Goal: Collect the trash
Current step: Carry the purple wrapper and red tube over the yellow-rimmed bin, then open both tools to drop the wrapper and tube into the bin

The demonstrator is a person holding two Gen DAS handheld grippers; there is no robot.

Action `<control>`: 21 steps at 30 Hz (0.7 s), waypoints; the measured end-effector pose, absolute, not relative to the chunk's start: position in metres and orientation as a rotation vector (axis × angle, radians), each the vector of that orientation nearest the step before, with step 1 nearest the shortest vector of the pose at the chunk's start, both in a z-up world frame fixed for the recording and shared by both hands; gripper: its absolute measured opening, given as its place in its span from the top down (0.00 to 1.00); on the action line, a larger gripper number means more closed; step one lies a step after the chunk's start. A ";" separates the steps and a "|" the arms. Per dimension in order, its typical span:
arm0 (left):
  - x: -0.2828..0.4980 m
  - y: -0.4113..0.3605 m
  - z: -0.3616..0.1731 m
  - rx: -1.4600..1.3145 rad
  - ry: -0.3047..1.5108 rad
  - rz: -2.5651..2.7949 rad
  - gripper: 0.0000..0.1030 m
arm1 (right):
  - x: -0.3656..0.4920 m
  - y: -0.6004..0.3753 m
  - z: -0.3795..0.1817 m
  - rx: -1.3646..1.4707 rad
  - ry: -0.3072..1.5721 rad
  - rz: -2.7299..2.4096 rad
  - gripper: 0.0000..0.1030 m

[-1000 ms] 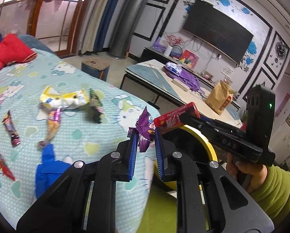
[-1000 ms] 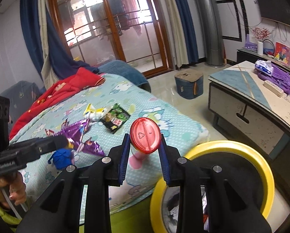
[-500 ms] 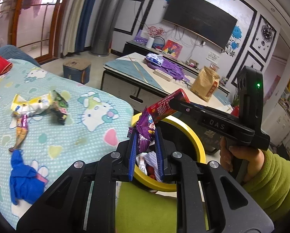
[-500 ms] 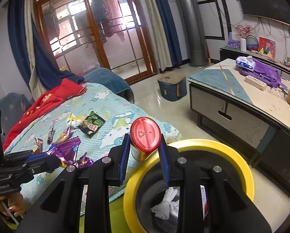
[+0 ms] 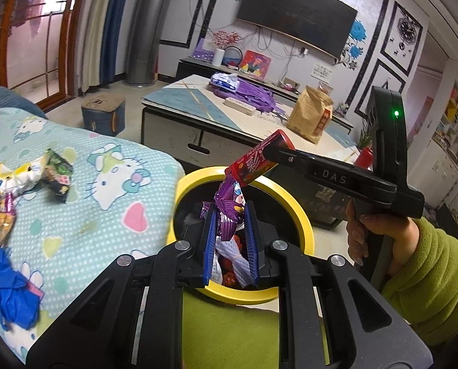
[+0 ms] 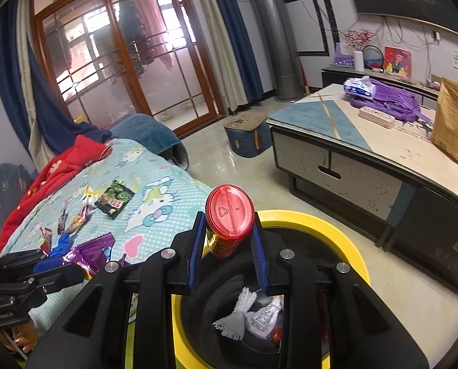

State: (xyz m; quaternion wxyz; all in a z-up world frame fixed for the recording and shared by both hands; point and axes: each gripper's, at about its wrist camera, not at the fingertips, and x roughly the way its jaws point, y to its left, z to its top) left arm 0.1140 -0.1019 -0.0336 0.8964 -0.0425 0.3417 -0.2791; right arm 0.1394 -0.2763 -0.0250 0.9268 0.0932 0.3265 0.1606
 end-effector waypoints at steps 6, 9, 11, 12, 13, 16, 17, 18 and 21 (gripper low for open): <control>0.117 -0.120 -0.042 -0.052 0.720 -0.609 0.88 | 0.141 -0.293 -0.029 0.217 0.681 0.298 0.73; 0.118 -0.129 -0.046 -0.040 0.727 -0.628 0.88 | 0.142 -0.297 -0.032 0.217 0.700 0.289 0.73; 0.119 -0.135 -0.051 -0.029 0.732 -0.641 0.88 | 0.143 -0.301 -0.034 0.217 0.706 0.272 0.73; 0.119 -0.137 -0.052 -0.027 0.733 -0.645 0.88 | 0.143 -0.303 -0.035 0.220 0.711 0.268 0.73; 0.120 -0.140 -0.054 -0.024 0.737 -0.652 0.88 | 0.144 -0.306 -0.036 0.226 0.717 0.262 0.73; 0.122 -0.147 -0.058 -0.009 0.746 -0.661 0.88 | 0.147 -0.313 -0.040 0.246 0.735 0.248 0.73; 0.124 -0.148 -0.060 -0.006 0.749 -0.664 0.88 | 0.147 -0.315 -0.041 0.249 0.738 0.243 0.73; 0.126 -0.150 -0.062 -0.002 0.754 -0.667 0.88 | 0.148 -0.317 -0.043 0.255 0.742 0.239 0.73; 0.129 -0.154 -0.067 0.008 0.760 -0.670 0.88 | 0.150 -0.320 -0.046 0.267 0.754 0.234 0.73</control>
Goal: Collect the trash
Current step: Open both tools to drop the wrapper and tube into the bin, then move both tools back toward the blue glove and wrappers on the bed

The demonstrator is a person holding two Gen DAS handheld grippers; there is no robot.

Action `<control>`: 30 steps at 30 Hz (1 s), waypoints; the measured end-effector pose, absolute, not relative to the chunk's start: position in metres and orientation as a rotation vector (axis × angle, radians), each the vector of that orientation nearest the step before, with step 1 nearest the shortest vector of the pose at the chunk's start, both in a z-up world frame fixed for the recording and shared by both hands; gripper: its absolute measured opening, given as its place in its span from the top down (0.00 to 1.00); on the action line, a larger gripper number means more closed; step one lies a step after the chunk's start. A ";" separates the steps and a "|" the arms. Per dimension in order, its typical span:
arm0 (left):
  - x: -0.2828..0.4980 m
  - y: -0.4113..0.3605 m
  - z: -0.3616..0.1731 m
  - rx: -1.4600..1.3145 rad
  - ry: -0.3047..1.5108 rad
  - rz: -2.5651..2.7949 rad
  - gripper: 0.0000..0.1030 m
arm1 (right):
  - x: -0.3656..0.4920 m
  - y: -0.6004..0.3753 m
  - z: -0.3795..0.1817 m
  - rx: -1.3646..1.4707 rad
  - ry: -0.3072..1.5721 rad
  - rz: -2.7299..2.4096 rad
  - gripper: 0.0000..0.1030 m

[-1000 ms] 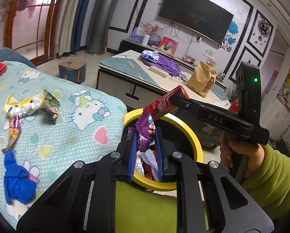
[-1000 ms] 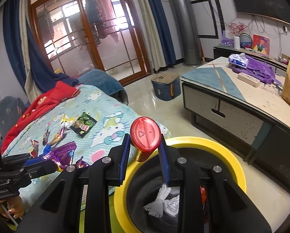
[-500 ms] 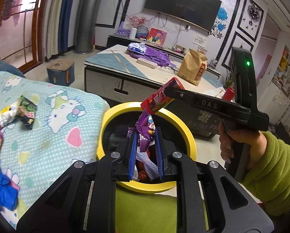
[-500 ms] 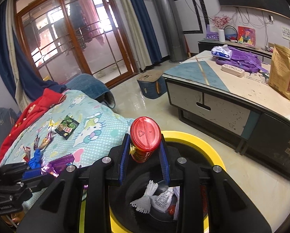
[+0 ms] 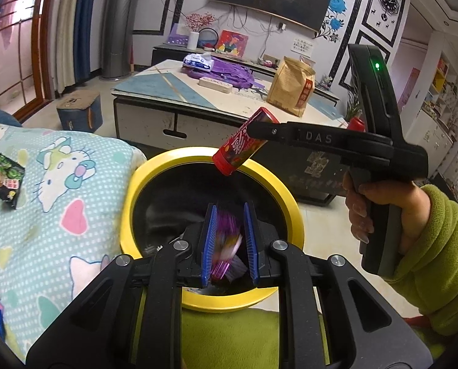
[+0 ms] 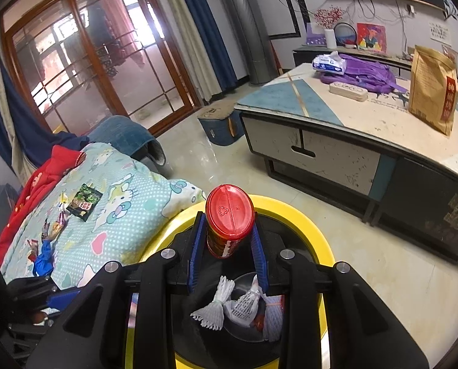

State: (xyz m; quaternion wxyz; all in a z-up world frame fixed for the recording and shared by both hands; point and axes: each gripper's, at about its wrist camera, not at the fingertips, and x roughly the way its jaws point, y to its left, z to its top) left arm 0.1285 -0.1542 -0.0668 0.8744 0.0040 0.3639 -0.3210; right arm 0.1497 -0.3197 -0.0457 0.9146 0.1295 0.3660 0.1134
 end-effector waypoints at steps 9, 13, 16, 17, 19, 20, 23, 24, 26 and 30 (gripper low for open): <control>0.136 -0.161 -0.072 0.017 0.760 -0.673 0.73 | 0.153 -0.327 -0.052 0.304 0.766 0.226 0.71; 0.136 -0.156 -0.072 0.005 0.754 -0.654 0.49 | 0.152 -0.329 -0.051 0.314 0.757 0.220 0.57; 0.136 -0.151 -0.072 -0.003 0.748 -0.631 0.36 | 0.152 -0.329 -0.050 0.318 0.753 0.220 0.55; 0.137 -0.148 -0.071 -0.013 0.744 -0.623 0.28 | 0.152 -0.329 -0.050 0.318 0.752 0.220 0.55; 0.136 -0.145 -0.070 -0.028 0.739 -0.611 0.17 | 0.151 -0.328 -0.050 0.315 0.751 0.222 0.54; 0.136 -0.143 -0.068 -0.033 0.735 -0.602 0.11 | 0.151 -0.327 -0.049 0.314 0.750 0.222 0.53; 0.136 -0.136 -0.065 -0.042 0.725 -0.576 0.11 | 0.151 -0.327 -0.048 0.311 0.744 0.223 0.51; 0.136 -0.135 -0.064 -0.043 0.723 -0.568 0.11 | 0.151 -0.326 -0.047 0.309 0.743 0.223 0.50; 0.135 -0.130 -0.062 -0.047 0.715 -0.551 0.11 | 0.150 -0.324 -0.046 0.305 0.738 0.221 0.47; 0.132 -0.123 -0.059 -0.047 0.699 -0.524 0.11 | 0.149 -0.320 -0.042 0.293 0.728 0.224 0.43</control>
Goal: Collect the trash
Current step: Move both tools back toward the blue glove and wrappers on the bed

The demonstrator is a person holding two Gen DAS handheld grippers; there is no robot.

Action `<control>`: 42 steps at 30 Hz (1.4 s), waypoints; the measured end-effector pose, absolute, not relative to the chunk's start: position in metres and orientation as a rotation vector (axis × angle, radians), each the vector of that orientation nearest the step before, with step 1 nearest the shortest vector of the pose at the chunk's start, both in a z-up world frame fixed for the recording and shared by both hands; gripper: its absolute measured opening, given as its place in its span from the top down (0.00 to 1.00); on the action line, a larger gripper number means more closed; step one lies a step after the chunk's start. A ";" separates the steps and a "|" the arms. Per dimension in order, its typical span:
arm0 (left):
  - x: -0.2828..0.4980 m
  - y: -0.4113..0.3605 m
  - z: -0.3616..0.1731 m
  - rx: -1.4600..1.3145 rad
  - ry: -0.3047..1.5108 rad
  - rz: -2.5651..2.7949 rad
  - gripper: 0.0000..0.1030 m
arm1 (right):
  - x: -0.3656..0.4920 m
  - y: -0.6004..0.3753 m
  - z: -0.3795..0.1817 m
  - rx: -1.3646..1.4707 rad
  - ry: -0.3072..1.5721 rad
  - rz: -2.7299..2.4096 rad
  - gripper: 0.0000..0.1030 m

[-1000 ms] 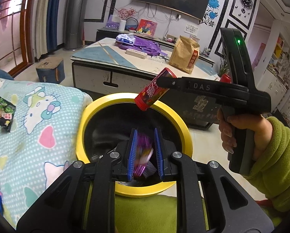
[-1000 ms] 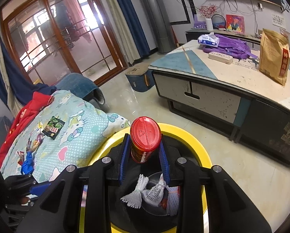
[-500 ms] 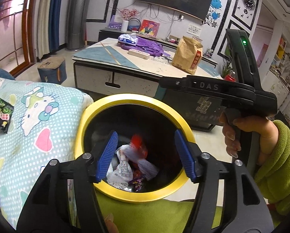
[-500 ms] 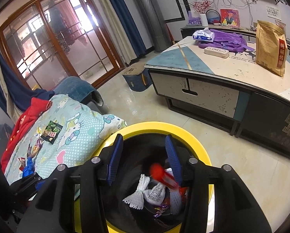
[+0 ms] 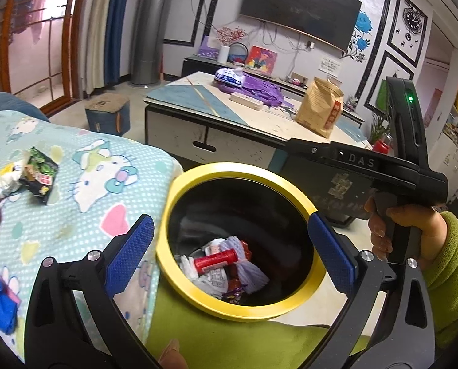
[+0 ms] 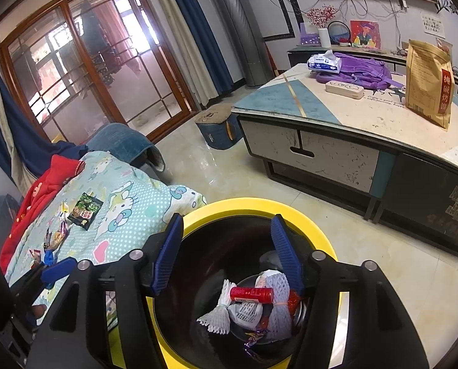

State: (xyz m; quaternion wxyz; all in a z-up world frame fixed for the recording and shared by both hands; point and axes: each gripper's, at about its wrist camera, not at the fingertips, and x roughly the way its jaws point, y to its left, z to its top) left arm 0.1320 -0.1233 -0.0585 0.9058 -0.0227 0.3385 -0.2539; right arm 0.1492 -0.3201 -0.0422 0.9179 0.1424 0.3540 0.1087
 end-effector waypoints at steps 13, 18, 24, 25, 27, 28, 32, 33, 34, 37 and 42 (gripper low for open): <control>0.122 -0.096 -0.043 -0.051 0.640 -0.439 0.11 | 0.142 -0.306 -0.032 0.259 0.689 0.218 0.31; 0.120 -0.080 -0.039 -0.073 0.626 -0.398 0.11 | 0.140 -0.297 -0.028 0.244 0.682 0.234 0.30; 0.116 -0.062 -0.032 -0.095 0.603 -0.349 0.11 | 0.136 -0.283 -0.023 0.224 0.677 0.268 0.29; 0.114 -0.061 -0.031 -0.097 0.601 -0.344 0.11 | 0.135 -0.280 -0.021 0.219 0.675 0.277 0.28; 0.112 -0.056 -0.028 -0.102 0.592 -0.329 0.11 | 0.132 -0.274 -0.019 0.210 0.670 0.291 0.27; 0.111 -0.054 -0.027 -0.103 0.589 -0.323 0.11 | 0.131 -0.272 -0.018 0.208 0.669 0.296 0.27; 0.107 -0.044 -0.023 -0.115 0.575 -0.295 0.11 | 0.128 -0.261 -0.014 0.196 0.664 0.322 0.27; 0.106 -0.042 -0.022 -0.116 0.572 -0.289 0.11 | 0.127 -0.258 -0.013 0.195 0.663 0.331 0.27; 0.105 -0.039 -0.021 -0.120 0.568 -0.279 0.11 | 0.126 -0.256 -0.013 0.194 0.663 0.338 0.27; 0.103 -0.030 -0.018 -0.129 0.556 -0.256 0.11 | 0.123 -0.247 -0.010 0.183 0.659 0.358 0.26; 0.099 -0.016 -0.012 -0.136 0.530 -0.211 0.11 | 0.119 -0.235 -0.005 0.174 0.653 0.380 0.25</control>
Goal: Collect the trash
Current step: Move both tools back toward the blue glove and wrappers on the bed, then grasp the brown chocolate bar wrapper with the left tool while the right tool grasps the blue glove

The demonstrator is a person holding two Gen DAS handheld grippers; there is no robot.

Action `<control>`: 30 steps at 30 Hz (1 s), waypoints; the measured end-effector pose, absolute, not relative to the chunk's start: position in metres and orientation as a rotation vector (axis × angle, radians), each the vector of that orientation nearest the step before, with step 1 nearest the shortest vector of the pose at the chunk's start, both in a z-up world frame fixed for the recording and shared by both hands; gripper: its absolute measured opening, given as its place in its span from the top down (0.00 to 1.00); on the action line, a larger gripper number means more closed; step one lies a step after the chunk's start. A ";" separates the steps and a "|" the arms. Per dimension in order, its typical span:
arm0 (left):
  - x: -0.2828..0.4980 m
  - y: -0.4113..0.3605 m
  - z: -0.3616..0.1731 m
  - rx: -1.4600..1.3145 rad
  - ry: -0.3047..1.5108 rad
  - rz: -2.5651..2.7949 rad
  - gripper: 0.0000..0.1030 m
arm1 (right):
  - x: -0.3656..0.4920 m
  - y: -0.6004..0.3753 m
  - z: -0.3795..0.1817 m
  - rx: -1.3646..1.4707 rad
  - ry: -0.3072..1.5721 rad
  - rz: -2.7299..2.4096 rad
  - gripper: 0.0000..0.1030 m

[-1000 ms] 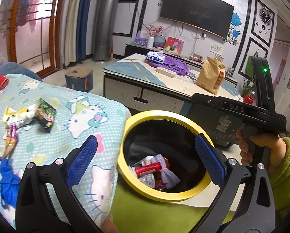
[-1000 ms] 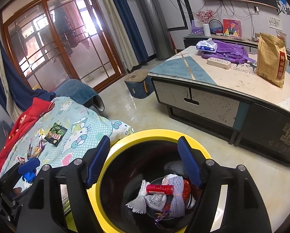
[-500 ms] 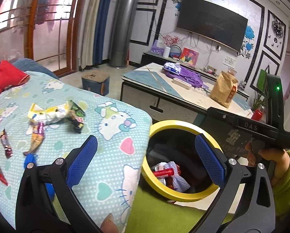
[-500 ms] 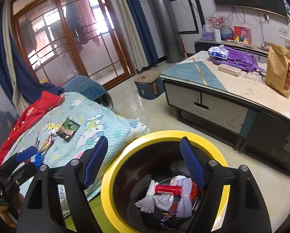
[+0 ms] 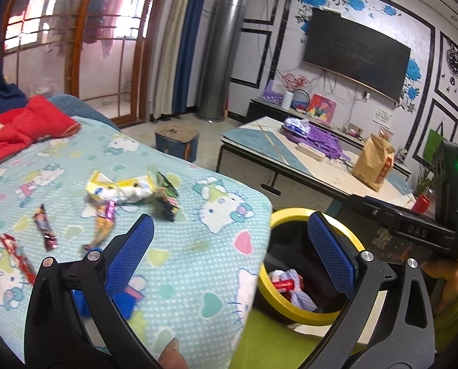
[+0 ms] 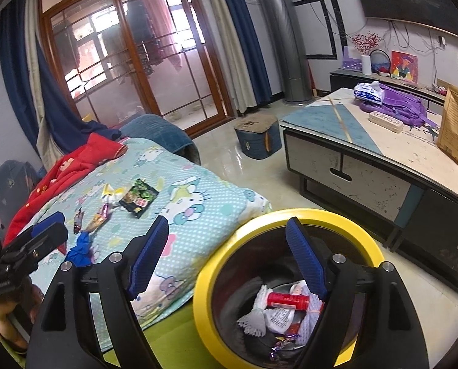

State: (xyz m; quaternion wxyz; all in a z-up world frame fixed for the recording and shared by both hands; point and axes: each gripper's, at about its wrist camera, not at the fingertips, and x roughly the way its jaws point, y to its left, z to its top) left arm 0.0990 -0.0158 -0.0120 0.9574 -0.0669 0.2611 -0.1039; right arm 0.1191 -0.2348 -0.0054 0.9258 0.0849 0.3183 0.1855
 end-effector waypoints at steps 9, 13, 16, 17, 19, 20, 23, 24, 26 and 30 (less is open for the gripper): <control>0.093 0.010 -0.003 -0.149 0.495 -0.144 0.11 | 0.112 -0.205 0.002 0.135 0.656 0.437 0.23; 0.091 0.019 -0.001 -0.129 0.485 -0.108 0.11 | 0.108 -0.189 0.005 0.117 0.655 0.471 0.22; 0.091 0.030 -0.001 -0.138 0.481 -0.083 0.11 | 0.105 -0.175 0.008 0.100 0.656 0.495 0.21; 0.092 0.034 -0.002 -0.143 0.482 -0.072 0.11 | 0.104 -0.173 0.008 0.097 0.657 0.500 0.21; 0.092 0.042 -0.002 -0.151 0.482 -0.054 0.11 | 0.104 -0.164 0.009 0.090 0.659 0.514 0.21; 0.092 0.045 -0.002 -0.155 0.482 -0.046 0.11 | 0.104 -0.160 0.009 0.087 0.660 0.521 0.21; 0.093 0.056 -0.004 -0.173 0.486 -0.028 0.11 | 0.102 -0.148 0.010 0.072 0.662 0.543 0.21; 0.093 0.059 -0.005 -0.176 0.487 -0.023 0.11 | 0.101 -0.144 0.009 0.066 0.663 0.549 0.21; 0.093 0.066 -0.006 -0.184 0.488 -0.014 0.11 | 0.099 -0.135 0.009 0.056 0.664 0.563 0.21; 0.094 0.078 -0.007 -0.195 0.490 0.013 0.11 | 0.097 -0.119 0.006 0.042 0.675 0.591 0.21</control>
